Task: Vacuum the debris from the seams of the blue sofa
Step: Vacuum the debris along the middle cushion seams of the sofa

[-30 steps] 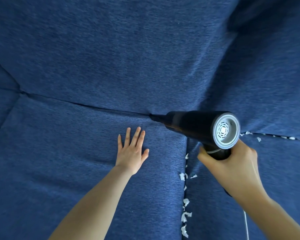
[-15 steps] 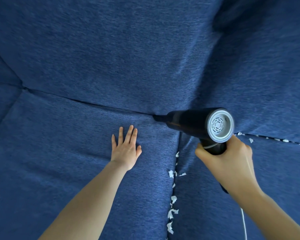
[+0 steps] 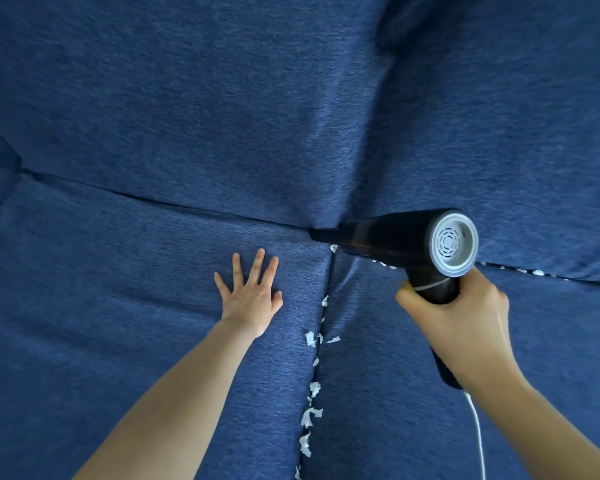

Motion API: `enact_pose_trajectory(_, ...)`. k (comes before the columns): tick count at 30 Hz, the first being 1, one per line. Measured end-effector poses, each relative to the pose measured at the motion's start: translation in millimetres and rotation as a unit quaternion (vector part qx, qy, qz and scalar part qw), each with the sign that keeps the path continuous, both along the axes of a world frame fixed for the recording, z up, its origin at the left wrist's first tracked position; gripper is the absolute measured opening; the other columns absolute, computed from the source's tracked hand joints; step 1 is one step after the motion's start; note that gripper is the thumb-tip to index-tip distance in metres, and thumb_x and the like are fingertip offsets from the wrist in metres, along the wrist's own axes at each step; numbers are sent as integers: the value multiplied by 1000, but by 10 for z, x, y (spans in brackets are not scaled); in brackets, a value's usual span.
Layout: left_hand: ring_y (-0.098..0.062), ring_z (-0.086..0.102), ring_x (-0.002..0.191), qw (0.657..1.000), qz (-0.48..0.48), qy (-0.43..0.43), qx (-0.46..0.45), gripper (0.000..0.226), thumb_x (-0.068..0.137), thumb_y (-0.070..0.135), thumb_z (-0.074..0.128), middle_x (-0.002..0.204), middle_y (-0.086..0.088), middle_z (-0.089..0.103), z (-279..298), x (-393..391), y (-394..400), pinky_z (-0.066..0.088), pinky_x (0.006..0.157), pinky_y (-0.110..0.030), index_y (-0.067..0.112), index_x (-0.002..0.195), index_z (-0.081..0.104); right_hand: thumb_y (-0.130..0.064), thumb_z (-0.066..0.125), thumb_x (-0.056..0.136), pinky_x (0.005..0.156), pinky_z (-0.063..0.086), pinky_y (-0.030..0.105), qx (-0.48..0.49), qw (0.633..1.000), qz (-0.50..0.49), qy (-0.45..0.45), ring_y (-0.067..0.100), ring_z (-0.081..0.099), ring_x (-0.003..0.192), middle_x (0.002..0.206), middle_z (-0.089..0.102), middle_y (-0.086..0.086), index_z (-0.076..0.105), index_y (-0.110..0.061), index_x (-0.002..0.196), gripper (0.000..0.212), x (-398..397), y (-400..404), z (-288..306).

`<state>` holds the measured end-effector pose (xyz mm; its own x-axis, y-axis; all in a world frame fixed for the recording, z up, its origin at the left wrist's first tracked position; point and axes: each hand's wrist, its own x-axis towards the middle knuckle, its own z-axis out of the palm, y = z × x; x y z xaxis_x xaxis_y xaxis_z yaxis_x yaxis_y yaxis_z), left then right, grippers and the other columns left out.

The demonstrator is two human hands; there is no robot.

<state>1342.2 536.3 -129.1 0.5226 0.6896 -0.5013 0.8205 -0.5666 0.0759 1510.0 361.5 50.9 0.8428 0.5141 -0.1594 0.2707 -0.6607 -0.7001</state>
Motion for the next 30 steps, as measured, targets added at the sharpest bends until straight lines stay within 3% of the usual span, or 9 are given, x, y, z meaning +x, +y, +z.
enact_pose_trajectory(4, -38, -28, 142, 1000, -8, -10, -8, 65, 103, 43, 24, 155, 13, -32, -3, 71, -37, 1, 108, -75, 35, 150, -20, -27, 75, 73, 56, 41, 33, -1, 1000, -16, -1, 18, 54, 62, 58, 55, 1, 50, -17, 68, 27, 86, -123, 21)
enact_pose_trajectory(8, -34, -29, 142, 998, -56, -11, -2, 62, 102, 48, 24, 156, 14, -30, -23, 201, -82, -1, 106, -76, 40, 150, -16, -28, 73, 74, 59, 43, 35, -15, 999, -39, 9, 22, 57, 66, 62, 60, 6, 52, -15, 70, 25, 165, -172, -33)
enact_pose_trajectory(15, -35, -31, 141, 998, -60, 3, -8, 64, 101, 51, 23, 154, 13, -34, -42, 262, -136, -3, 106, -76, 39, 150, -17, -25, 72, 76, 53, 39, 25, -6, 998, -56, 17, 16, 58, 63, 63, 65, 8, 57, -10, 73, 21, 144, -253, 4)
enact_pose_trajectory(27, -34, -30, 142, 997, -77, -3, -3, 60, 102, 52, 17, 155, 13, -32, -42, 196, -161, -5, 107, -74, 40, 149, -18, -31, 69, 72, 59, 44, 31, -26, 997, -56, 34, 21, 61, 70, 63, 66, 7, 56, -15, 72, 20, 2, -206, -30)
enact_pose_trajectory(30, -34, -30, 142, 996, -93, -4, 2, 59, 102, 51, 16, 155, 13, -32, -38, 122, -177, -6, 109, -72, 41, 149, -18, -29, 69, 74, 58, 43, 27, -17, 997, -64, 36, 19, 60, 70, 63, 67, 8, 57, -14, 73, 20, -55, -241, 29)
